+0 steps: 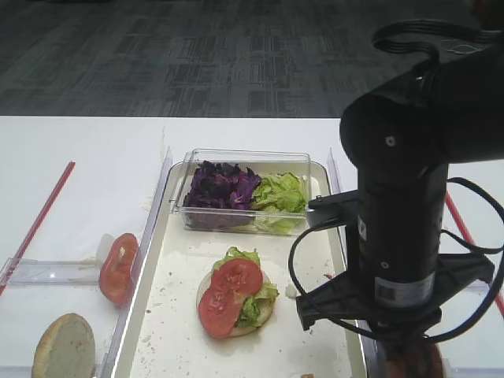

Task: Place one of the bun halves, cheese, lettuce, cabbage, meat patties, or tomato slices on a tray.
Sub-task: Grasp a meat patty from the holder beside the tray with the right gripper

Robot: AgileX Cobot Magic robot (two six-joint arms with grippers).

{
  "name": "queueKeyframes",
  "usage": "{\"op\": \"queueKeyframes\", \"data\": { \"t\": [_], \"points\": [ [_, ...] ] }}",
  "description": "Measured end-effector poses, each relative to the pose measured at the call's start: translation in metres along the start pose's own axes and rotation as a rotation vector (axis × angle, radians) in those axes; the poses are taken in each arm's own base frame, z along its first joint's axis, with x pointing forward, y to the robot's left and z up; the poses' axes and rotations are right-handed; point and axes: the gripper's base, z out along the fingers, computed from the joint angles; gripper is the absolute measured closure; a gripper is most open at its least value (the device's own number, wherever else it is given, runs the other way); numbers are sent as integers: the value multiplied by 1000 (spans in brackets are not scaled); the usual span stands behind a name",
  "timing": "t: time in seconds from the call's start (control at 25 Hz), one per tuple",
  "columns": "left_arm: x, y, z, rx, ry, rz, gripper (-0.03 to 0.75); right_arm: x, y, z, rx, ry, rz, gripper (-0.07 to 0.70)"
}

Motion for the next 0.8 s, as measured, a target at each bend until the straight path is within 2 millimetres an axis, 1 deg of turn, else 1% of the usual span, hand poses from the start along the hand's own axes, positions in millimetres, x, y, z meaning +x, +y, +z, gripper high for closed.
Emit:
{"op": "queueKeyframes", "data": {
  "t": [0.2, 0.64, 0.8],
  "points": [
    [0, 0, 0, 0, 0, 0, 225, 2, -1, -3, -2, -4, 0, 513],
    [0, 0, 0, 0, 0, 0, 225, 12, -4, -23, -56, -61, 8, 513],
    [0, 0, 0, 0, 0, 0, 225, 13, -5, -26, -63, -68, 10, 513]
  ]
}}
